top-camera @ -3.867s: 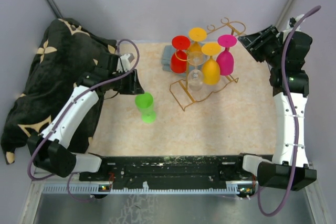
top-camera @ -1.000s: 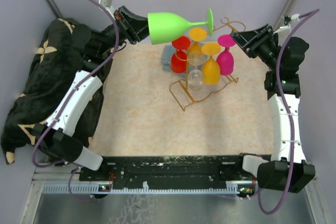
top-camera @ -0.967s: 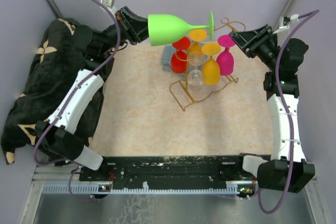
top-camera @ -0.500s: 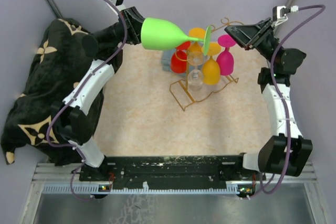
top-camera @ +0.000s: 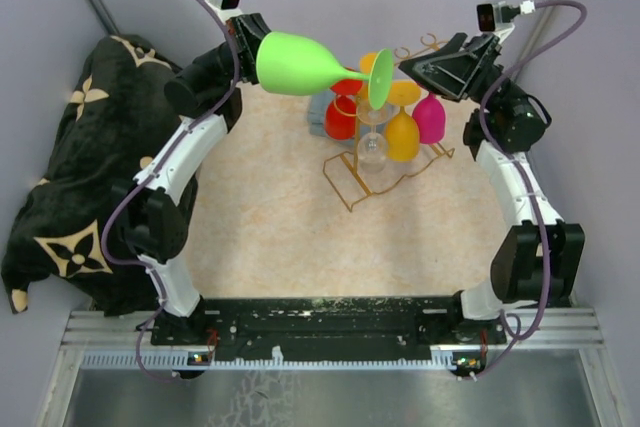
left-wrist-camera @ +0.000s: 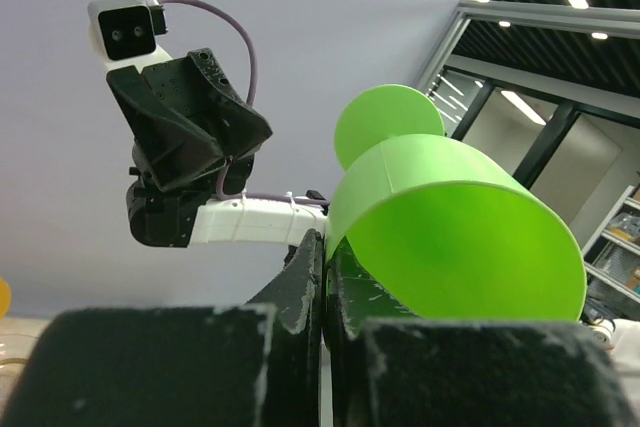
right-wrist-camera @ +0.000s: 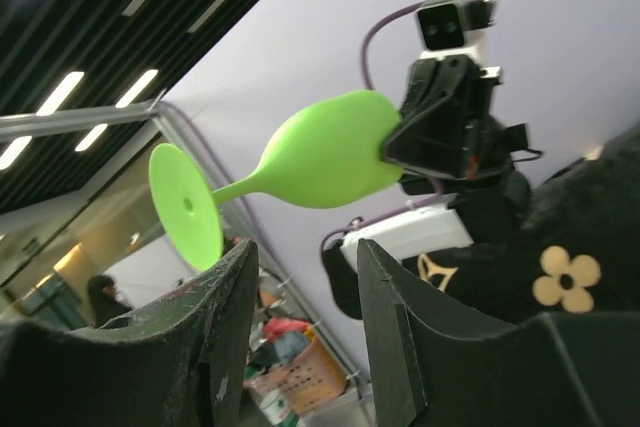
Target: Place the wine glass upside down on the wine glass rack
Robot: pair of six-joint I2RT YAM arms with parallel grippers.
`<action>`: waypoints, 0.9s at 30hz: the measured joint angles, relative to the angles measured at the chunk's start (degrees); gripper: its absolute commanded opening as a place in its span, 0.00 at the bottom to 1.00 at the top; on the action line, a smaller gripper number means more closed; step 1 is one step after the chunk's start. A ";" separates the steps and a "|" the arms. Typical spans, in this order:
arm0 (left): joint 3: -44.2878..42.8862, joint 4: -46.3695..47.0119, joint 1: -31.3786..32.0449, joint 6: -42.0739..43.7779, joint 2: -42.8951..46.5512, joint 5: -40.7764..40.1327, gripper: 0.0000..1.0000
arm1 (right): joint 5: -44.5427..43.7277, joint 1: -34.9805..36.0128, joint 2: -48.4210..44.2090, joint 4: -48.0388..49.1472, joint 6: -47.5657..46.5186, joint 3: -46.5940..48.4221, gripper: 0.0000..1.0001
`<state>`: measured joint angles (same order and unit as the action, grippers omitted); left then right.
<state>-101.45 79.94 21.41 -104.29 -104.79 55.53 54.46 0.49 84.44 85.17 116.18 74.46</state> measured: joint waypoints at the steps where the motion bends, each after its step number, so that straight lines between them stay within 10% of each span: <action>1: -0.07 0.63 0.00 -0.79 -0.17 -0.26 0.00 | -0.37 0.98 0.26 0.48 0.66 0.61 0.45; 27: -0.44 2.91 -0.33 -3.61 -1.70 -1.57 0.00 | -4.07 11.76 4.98 1.18 3.65 8.20 0.45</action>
<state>-101.89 82.85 21.08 -107.90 -106.50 53.95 50.39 12.25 89.43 86.35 119.83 82.65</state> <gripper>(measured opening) 0.015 0.454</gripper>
